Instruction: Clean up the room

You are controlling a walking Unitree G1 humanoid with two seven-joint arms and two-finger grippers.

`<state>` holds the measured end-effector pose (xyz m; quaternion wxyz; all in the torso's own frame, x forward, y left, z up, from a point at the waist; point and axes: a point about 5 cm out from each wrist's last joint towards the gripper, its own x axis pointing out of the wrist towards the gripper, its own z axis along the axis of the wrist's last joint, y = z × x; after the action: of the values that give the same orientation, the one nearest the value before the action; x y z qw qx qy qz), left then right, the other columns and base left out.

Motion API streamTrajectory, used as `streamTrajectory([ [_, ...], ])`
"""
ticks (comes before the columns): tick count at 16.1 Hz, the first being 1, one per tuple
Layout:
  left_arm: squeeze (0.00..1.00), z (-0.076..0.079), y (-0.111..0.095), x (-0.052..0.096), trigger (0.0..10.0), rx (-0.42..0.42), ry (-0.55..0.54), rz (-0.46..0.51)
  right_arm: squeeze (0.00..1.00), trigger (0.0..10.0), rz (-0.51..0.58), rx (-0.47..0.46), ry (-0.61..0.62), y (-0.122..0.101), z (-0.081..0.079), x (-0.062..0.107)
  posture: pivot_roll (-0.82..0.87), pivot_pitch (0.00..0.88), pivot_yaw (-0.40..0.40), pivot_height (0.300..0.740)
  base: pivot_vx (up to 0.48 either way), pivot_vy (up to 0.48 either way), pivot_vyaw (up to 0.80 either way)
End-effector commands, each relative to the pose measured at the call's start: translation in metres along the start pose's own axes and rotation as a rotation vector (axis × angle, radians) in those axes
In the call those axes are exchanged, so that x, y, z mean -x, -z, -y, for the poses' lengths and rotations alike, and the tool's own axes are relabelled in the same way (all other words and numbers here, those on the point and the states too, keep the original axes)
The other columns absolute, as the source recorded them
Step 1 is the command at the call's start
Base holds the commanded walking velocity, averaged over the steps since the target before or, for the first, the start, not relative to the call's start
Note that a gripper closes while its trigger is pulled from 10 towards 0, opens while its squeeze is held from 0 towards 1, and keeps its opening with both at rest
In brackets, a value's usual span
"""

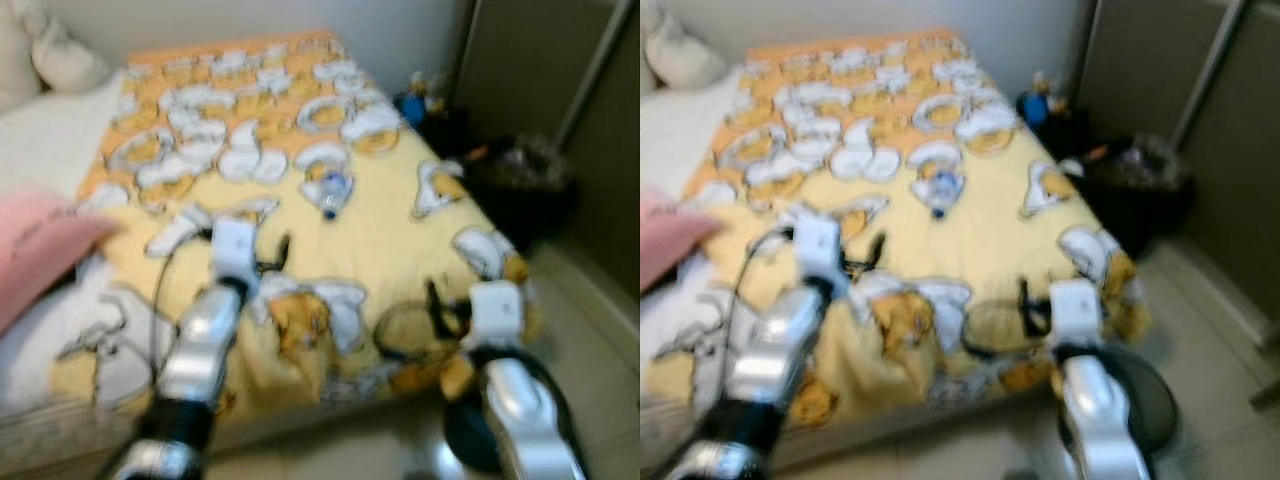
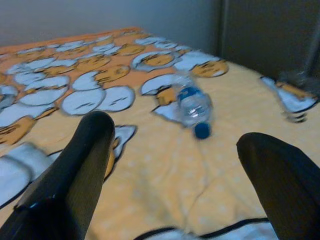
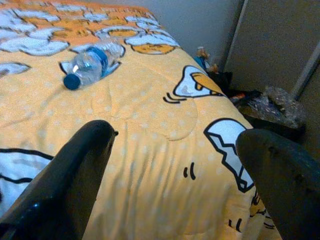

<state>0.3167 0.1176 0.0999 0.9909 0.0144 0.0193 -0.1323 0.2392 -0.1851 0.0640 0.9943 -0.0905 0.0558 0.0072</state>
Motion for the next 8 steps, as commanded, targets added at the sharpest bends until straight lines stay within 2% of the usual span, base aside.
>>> streamTrajectory([
  [1,0.00,-0.0086,0.0008,0.0012,10.0,-0.024,-0.009,-0.003,0.00,10.0,0.007,-0.012,-0.019,-0.0030,-0.0075,-0.0017,-0.21,0.000,0.104,0.725,0.368,0.307,-0.75],
  [2,0.00,-0.0057,0.0009,-0.0001,10.0,-0.035,0.007,-0.008,0.00,10.0,0.006,-0.023,-0.015,-0.0020,-0.0069,-0.0001,-0.21,0.000,0.106,0.725,0.375,0.300,-0.76],
  [4,0.00,-0.0020,0.0023,-0.0016,10.0,-0.065,0.022,-0.018,0.00,10.0,0.004,-0.034,0.010,-0.0001,-0.0042,0.0018,-0.22,0.000,0.113,0.725,0.000,0.000,-0.75],
  [6,0.00,-0.0003,0.0035,-0.0023,10.0,-0.051,0.029,-0.021,0.00,10.0,0.016,-0.023,0.034,-0.0015,-0.0019,0.0028,-0.22,0.000,0.118,0.725,0.000,0.000,-0.75],
  [8,0.00,0.0000,0.0032,-0.0026,10.0,-0.045,0.029,-0.018,0.00,10.0,0.024,-0.020,0.051,-0.0024,0.0005,0.0034,-0.23,0.000,0.120,0.725,0.000,0.000,0.00],
])
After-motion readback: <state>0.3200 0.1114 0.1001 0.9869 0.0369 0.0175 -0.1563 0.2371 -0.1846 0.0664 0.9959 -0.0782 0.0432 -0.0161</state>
